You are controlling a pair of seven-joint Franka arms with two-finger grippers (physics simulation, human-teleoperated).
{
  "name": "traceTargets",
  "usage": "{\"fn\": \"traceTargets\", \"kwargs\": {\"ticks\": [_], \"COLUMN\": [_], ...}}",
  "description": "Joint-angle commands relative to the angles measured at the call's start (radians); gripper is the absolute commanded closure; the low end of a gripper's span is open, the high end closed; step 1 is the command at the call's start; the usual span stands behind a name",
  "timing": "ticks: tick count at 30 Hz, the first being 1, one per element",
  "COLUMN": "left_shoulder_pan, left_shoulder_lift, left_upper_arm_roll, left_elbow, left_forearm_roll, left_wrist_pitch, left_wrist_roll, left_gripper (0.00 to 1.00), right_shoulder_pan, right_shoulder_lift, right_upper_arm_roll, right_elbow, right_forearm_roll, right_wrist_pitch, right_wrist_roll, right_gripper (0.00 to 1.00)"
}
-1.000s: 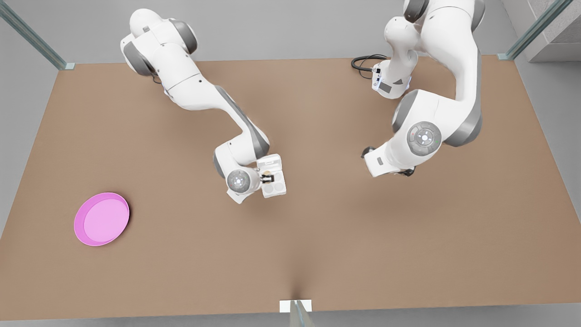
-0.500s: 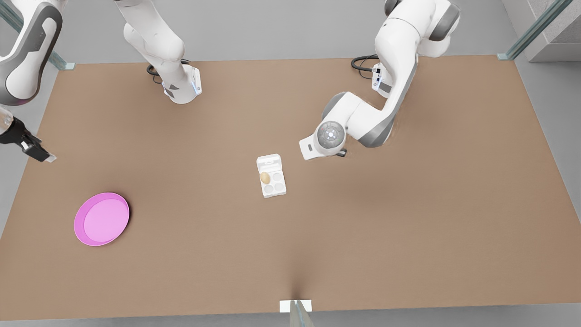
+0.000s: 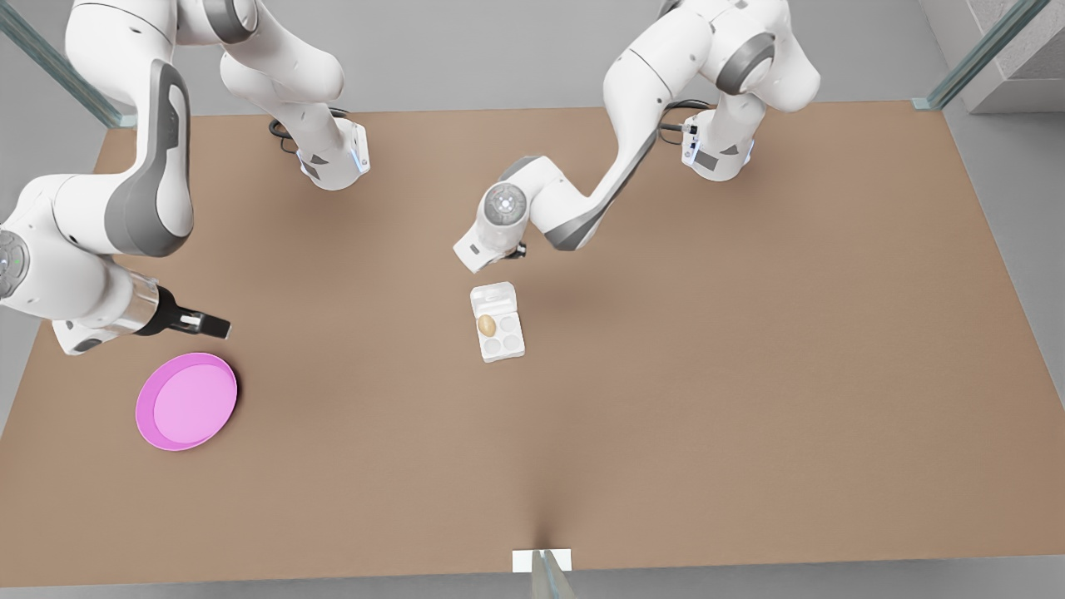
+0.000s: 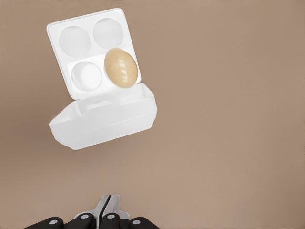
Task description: Pack egg into the box and close the box lid
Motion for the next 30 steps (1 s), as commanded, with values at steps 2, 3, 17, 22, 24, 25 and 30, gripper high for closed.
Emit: {"fn": "traceTargets", "kwargs": {"ticks": [2, 3, 17, 22, 24, 25, 30], "left_shoulder_pan": [-0.012, -0.012, -0.017, -0.017, -0.017, -0.015, -0.001], "left_shoulder_lift": [0.034, 0.04, 0.131, 0.16, 0.172, 0.189, 0.277], "left_upper_arm_roll": [0.002, 0.002, 0.002, 0.002, 0.002, 0.002, 0.004], "left_elbow": [0.007, 0.008, 0.03, 0.091, 0.113, 0.134, 0.229], "left_forearm_roll": [-0.001, -0.001, 0.002, 0.022, 0.036, 0.036, 0.047], "left_wrist_pitch": [0.14, 0.141, 0.293, 0.308, 0.313, 0.336, 0.414], "left_wrist_roll": [-0.484, -0.483, -0.472, -0.472, -0.472, -0.472, -0.437], "left_gripper": [0.79, 0.79, 0.79, 0.79, 0.79, 0.79, 0.79], "right_shoulder_pan": [0.011, 0.019, 0.009, 0.005, 0.005, 0.005, 0.003], "right_shoulder_lift": [-0.026, -0.027, -0.02, -0.022, -0.022, -0.02, -0.019], "right_upper_arm_roll": [0.029, 0.028, 0.019, 0.019, 0.019, 0.019, 0.017], "right_elbow": [0.0, 0.003, -0.003, -0.003, -0.005, -0.005, -0.007], "right_forearm_roll": [0.001, 0.001, -0.002, -0.002, -0.002, -0.002, -0.002], "right_wrist_pitch": [0.055, 0.059, 0.089, 0.086, 0.082, 0.082, 0.082], "right_wrist_roll": [-0.194, -0.194, -0.186, -0.189, -0.189, -0.189, -0.189], "right_gripper": [0.0, 0.0, 0.0, 0.0, 0.0, 0.0, 0.0]}}
